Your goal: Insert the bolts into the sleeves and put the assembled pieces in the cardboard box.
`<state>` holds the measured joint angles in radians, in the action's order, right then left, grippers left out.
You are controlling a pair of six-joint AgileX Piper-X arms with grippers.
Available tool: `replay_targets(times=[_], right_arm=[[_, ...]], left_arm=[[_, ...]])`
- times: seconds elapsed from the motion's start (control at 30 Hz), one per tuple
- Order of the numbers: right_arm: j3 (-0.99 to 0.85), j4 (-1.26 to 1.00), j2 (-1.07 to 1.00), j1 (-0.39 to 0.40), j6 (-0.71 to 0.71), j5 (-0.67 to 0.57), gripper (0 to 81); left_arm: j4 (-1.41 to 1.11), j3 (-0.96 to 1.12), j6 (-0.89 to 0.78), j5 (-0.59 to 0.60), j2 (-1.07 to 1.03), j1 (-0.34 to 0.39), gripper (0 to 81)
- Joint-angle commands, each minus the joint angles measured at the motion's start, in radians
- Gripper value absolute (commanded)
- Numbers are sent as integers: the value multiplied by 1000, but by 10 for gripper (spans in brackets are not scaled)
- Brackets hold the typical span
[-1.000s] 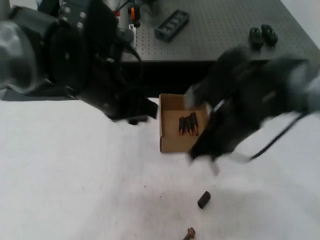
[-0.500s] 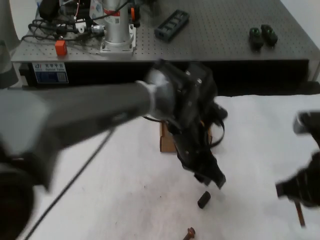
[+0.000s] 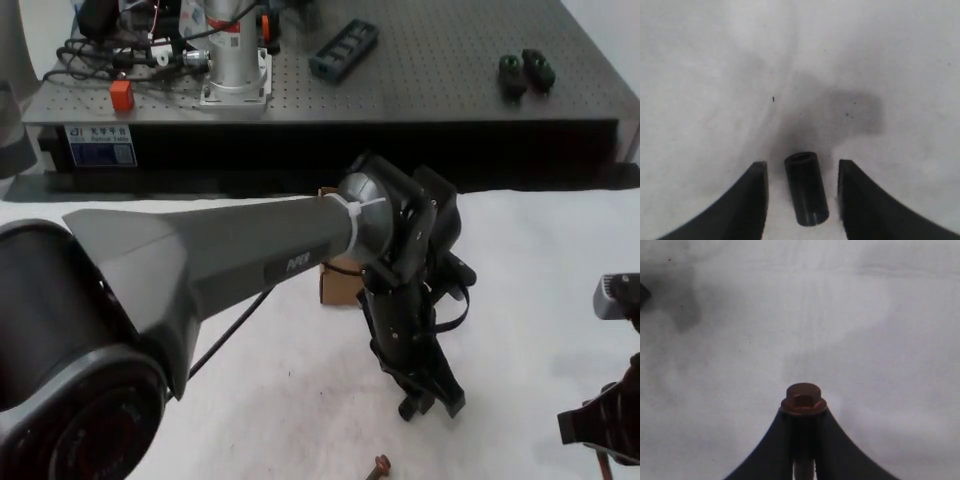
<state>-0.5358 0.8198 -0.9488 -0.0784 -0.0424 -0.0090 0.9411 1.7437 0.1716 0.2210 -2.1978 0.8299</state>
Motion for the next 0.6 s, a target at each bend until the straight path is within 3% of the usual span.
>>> replay_targets(times=[0.0, 0.43, 0.5, 0.57], right_arm=[[-2, -14, 10, -5, 14, -9, 50], [-2, -18, 10, -5, 27, -9, 50], [-2, -18, 10, -5, 27, -9, 50], [-2, -18, 10, -5, 27, -9, 50]], left_arm=[[14, 12, 28, -7, -3, 1, 327], [33, 12, 18, -9, -50, 5, 325], [33, 12, 15, -9, -53, 5, 279], [30, 12, 7, -9, -53, 5, 164]])
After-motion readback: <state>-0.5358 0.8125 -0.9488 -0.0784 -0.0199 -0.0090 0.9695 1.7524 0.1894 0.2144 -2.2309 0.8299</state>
